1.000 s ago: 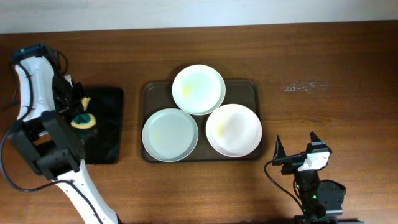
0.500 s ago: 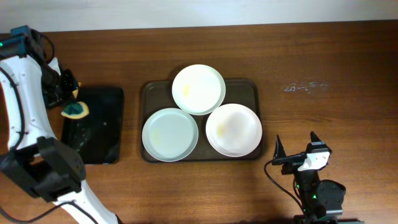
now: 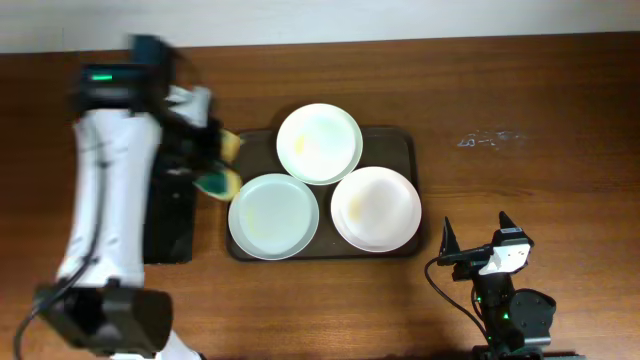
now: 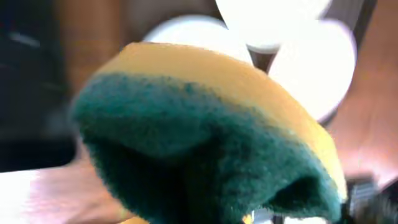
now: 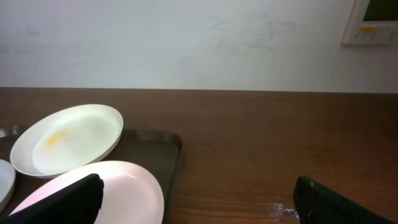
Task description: Clean dirty plates on tray and stack at the side
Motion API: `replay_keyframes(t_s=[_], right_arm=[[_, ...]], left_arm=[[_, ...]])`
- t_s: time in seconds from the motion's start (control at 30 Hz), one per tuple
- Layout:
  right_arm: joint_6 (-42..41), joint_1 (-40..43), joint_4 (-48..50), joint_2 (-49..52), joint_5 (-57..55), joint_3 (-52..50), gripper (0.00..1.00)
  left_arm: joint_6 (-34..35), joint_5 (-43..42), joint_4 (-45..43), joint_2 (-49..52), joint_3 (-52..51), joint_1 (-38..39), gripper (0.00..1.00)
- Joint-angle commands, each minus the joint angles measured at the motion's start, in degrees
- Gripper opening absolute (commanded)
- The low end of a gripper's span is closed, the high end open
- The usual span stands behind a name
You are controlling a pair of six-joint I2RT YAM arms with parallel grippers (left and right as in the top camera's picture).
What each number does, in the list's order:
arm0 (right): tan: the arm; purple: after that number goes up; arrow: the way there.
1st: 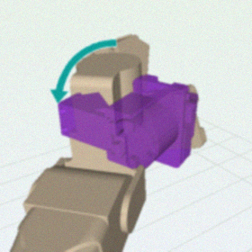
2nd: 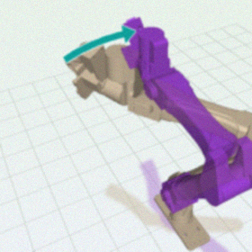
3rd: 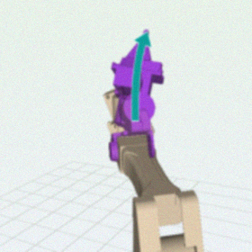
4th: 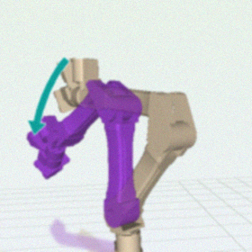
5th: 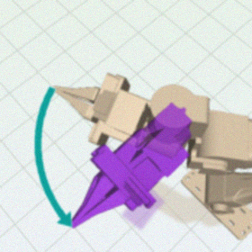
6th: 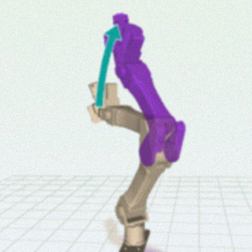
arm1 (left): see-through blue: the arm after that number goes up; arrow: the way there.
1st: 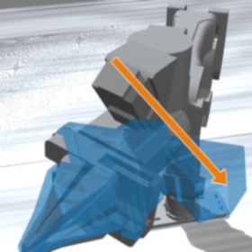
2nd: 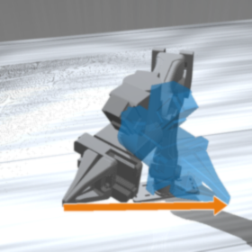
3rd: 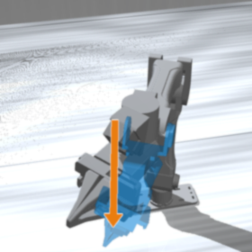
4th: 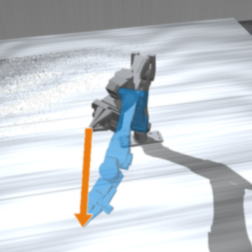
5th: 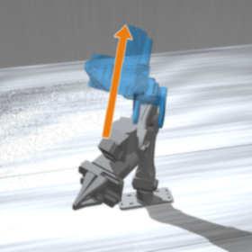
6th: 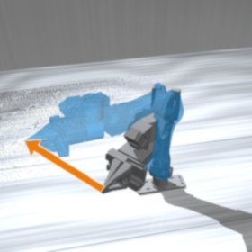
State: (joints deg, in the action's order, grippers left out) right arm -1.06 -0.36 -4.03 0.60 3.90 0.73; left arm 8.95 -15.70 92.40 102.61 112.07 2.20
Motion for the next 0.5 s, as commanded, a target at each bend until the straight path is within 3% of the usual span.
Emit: replay_keyframes(t_s=[0.0, 0.13, 0.17, 0.2, 0.23, 0.3, 0.33, 0.43, 0.47], right_arm=[[0.2, -0.39, -0.15, -0.39, -0.07, -0.42, 0.98], [1.31, -0.37, 1.95, -0.39, -2.45, -0.42, 0.98], [-2.1, -0.39, 4.22, -0.39, 1.99, -0.42, 0.98], [-11.1, -0.39, 5.18, -0.39, 15.45, -0.42, 0.98], [-13.57, -0.39, 8.41, -0.39, 22.38, -0.42, 0.98], [-17.7, -0.37, 21.11, -0.15, 24.41, 2.67, 0.98], [-17.4, -0.31, 18.36, 0.63, 24.37, 7.34, 0.98], [0.39, 0.09, -32.37, 21.46, 24.22, 46.16, 0.98], [0.79, 0.0, -44.22, 30.51, 24.76, 57.2, 0.98]], left_arm=[[1.66, -1.7, -14.97, 0.98, -18.12, 15.06, 0.0], [14.93, 3.82, -36.41, 0.98, -38.12, 20.52, 0.0], [15.04, 4.02, -38.53, 0.98, -40.11, 20.5, 0.0], [15.04, 4.17, -41.64, 0.98, -42.8, 20.2, 0.0], [15.02, 4.2, -43.47, 0.98, -44.17, 19.87, 0.0], [15.02, 6.82, -43.76, 0.98, -44.44, 19.5, 0.0], [15.04, 8.37, -43.78, 0.98, -44.44, 19.32, 0.0], [18.29, 10.38, -43.69, 0.98, -44.44, 16.33, 0.0], [18.29, 10.38, -43.74, 0.98, -44.44, 15.32, 0.0]])
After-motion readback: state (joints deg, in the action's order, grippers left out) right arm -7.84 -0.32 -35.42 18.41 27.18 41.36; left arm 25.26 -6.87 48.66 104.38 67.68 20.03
